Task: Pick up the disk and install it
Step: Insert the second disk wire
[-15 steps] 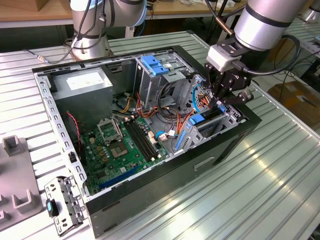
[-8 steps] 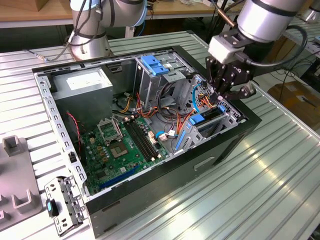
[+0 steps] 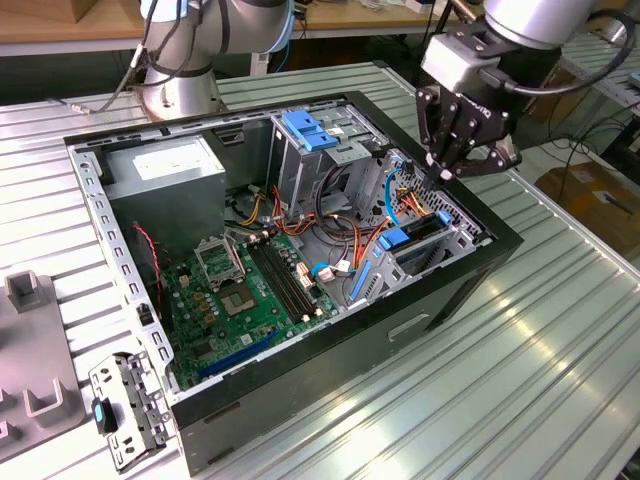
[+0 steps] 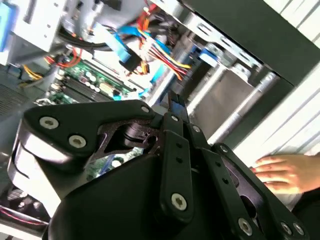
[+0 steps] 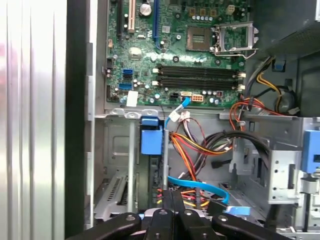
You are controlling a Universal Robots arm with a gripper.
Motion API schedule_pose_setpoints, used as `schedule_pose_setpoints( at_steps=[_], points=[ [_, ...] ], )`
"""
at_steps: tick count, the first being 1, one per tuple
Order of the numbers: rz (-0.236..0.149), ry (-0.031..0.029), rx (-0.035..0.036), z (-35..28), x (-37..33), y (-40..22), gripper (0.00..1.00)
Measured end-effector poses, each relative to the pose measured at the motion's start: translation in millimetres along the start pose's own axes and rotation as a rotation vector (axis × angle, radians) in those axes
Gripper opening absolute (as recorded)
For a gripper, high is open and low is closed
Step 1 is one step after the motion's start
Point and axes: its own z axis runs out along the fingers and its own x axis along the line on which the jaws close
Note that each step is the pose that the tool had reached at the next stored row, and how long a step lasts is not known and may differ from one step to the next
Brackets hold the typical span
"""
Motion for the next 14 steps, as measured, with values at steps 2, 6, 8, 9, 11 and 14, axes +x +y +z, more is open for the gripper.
schedule_pose_setpoints(
  at_steps=[2,6,8,9,11,14],
  points=[
    [0.000,0.0020,-0.0011,0.5,-10.7,-0.6,0.11],
    [0.000,0.0058,-0.0079,1.1,-29.3,-3.1,0.11],
    [0.000,0.0062,-0.0110,1.3,-33.3,-3.3,0.11],
    [0.000,0.0062,-0.0112,1.3,-33.2,-3.3,0.11],
    [0.000,0.0062,-0.0114,1.3,-33.2,-3.3,0.11],
    [0.000,0.0061,-0.0156,1.3,-33.3,-3.3,0.11]
  ],
)
